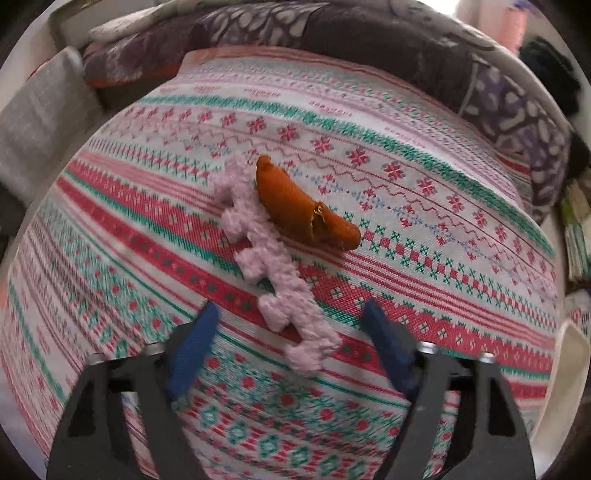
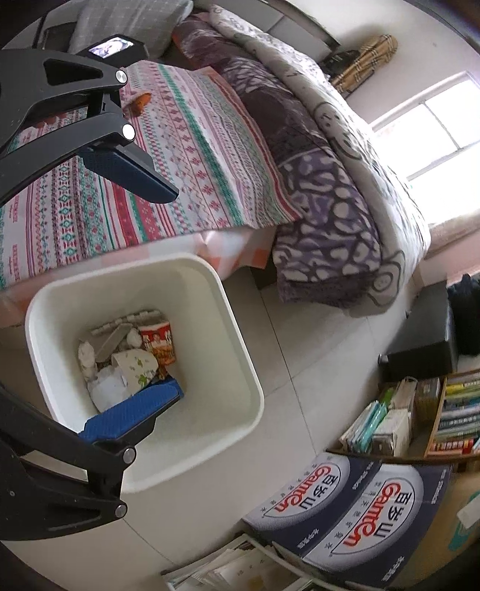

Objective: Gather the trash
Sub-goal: 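Grasp the pink crocheted strip with the left tool and lift it, then grasp the remaining orange peel with the right tool while the left tool holds the pink strip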

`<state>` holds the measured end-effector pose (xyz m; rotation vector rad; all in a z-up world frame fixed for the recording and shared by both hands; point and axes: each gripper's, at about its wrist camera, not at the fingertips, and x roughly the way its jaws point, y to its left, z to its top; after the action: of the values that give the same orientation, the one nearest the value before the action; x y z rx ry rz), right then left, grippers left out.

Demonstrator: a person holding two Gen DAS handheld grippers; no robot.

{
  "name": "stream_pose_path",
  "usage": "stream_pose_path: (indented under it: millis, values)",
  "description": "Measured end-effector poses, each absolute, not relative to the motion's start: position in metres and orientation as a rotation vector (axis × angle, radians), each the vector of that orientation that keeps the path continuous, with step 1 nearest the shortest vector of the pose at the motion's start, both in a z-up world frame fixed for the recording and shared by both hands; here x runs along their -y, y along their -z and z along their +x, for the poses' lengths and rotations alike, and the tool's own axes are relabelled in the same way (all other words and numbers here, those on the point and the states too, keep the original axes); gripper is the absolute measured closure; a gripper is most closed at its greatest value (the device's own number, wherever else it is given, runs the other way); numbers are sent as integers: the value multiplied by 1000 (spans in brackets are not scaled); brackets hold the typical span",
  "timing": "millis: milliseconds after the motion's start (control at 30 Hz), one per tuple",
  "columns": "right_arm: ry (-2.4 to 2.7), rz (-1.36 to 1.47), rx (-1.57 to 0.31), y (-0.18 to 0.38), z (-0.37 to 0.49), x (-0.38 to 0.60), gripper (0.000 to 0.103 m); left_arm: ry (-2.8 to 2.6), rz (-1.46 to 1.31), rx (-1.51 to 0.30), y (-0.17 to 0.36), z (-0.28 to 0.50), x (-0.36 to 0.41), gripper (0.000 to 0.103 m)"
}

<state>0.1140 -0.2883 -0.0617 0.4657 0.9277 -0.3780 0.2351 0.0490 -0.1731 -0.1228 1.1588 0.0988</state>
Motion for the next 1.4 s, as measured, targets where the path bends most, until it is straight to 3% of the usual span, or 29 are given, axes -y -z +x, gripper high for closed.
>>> stream_pose_path:
  millis: [33,100,433,800,1000,1133,1300,1400]
  values:
    - [372,461,-934,63,117,284,8,-80,-124,-1158,171,233,-54,49]
    - [356,443,-952,69,123,271,8,-51,-140,-1164,170,228,-69,74]
    - [200,258,-1010,91,152,184,8,-98,-168,-1181,162,196,-151,75]
    - [-109,-56,-992,120,215,38,9,-192,-391,-1005,94,165,-239,75]
    - [-199,-109,-1008,143,250,-13,22,-182,-448,-933,70,160,-247,75]
    - [-202,-88,-1032,154,264,-18,36,-181,-418,-898,59,154,-244,75]
    - [-224,-106,-1029,162,273,-31,39,-172,-417,-893,57,153,-244,75]
    - [-224,-126,-1049,169,277,-39,60,-171,-418,-894,57,152,-245,75]
